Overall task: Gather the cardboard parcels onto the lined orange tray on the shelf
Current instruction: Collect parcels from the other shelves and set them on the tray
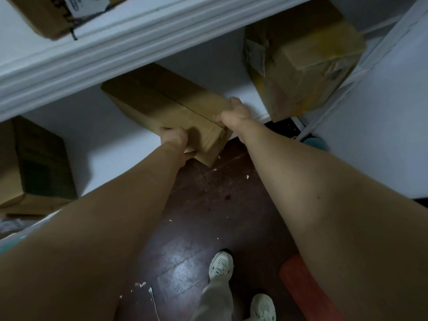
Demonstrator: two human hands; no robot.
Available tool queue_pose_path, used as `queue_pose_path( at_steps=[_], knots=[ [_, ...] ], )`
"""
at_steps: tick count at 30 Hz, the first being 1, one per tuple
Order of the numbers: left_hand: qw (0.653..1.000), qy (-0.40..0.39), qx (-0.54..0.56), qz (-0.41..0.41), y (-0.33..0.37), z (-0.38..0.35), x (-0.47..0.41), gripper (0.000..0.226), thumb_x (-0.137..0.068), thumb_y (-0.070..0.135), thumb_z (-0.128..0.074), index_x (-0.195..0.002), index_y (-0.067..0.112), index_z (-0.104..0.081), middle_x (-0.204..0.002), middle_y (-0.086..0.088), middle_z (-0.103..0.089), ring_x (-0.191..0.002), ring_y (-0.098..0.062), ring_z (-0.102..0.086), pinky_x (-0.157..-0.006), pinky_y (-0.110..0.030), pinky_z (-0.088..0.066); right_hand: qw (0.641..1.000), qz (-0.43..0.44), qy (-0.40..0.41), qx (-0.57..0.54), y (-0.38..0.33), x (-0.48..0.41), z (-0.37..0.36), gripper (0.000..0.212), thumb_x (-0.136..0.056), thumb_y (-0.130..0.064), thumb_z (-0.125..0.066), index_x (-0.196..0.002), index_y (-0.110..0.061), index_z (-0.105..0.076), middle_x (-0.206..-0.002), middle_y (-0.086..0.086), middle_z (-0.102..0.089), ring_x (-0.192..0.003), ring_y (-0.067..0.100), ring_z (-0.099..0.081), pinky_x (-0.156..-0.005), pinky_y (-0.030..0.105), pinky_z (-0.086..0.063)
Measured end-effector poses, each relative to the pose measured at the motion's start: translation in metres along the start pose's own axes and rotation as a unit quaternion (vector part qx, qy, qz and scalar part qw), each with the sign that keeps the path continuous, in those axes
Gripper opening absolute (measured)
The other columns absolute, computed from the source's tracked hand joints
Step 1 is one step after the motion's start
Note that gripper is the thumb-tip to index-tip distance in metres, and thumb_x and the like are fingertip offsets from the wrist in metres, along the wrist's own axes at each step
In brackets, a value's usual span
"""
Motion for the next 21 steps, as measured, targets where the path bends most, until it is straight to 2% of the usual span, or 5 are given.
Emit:
queue_pose_path(
  at_steps=[3,7,12,16,21],
  knots=[
    [0.998,-0.02,0.045,0.027,0.005,-0.007,-0.003,0.032,-0.1,0.008,-0.035,-0.125,0.018,-0.053,-0.121,-0.008,-0.058,-0.116,-0.026,-0.054,-0.092,-0.047,-0.051,0.999,-0.009,0.041,-0.006,0.016,0.008,0.006,0.077,-0.083,-0.031,-0.071,-0.146,-0.016,-0.03,-0.143,0.01,-0.04,-0.132,0.03,-0.041,-0.108,0.04,-0.04],
    [0.998,-0.045,0.032,-0.018,0.014,-0.03,-0.007,0.049,-0.096,0.003,-0.043,-0.137,0.03,-0.047,-0.129,-0.002,-0.059,-0.108,-0.022,-0.058,-0.086,-0.04,-0.053,0.991,-0.041,0.108,-0.066,0.037,0.014,0.022,0.081,-0.081,-0.038,-0.072,-0.147,-0.016,-0.031,-0.145,0.009,-0.038,-0.133,0.03,-0.039,-0.105,0.038,-0.04],
    [0.993,-0.116,0.003,-0.037,0.02,-0.067,0.008,0.059,-0.095,0.0,-0.043,-0.14,0.036,-0.038,-0.134,0.001,-0.055,-0.119,-0.026,-0.054,-0.09,-0.047,-0.05,0.961,-0.098,0.197,-0.168,0.057,0.019,0.043,0.087,-0.078,-0.039,-0.076,-0.145,-0.005,-0.031,-0.145,0.012,-0.039,-0.129,0.03,-0.045,-0.1,0.035,-0.042],
    [0.987,-0.154,-0.027,-0.025,0.024,-0.093,0.016,0.05,-0.096,0.005,-0.043,-0.137,0.034,-0.036,-0.119,-0.002,-0.052,-0.107,-0.031,-0.058,-0.075,-0.049,-0.057,0.911,-0.161,0.124,-0.358,0.063,0.022,0.042,0.072,-0.082,-0.037,-0.073,-0.139,-0.009,-0.039,-0.138,0.011,-0.046,-0.122,0.031,-0.051,-0.093,0.038,-0.053],
    [0.985,-0.165,-0.038,-0.028,0.031,-0.12,0.019,0.042,-0.098,0.006,-0.037,-0.131,0.033,-0.036,-0.116,-0.005,-0.048,-0.102,-0.034,-0.057,-0.075,-0.056,-0.056,0.904,-0.163,0.094,-0.384,0.062,0.016,0.054,0.054,-0.091,-0.029,-0.065,-0.136,-0.007,-0.043,-0.137,0.016,-0.047,-0.123,0.033,-0.05,-0.087,0.039,-0.056]
  ],
)
Point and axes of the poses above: each hand's wrist, its own x-axis away from the middle knuckle, its own z-axis out of the back of the hand, y = z × x, the point moved 3 cm from there along -x, towards the middle knuckle
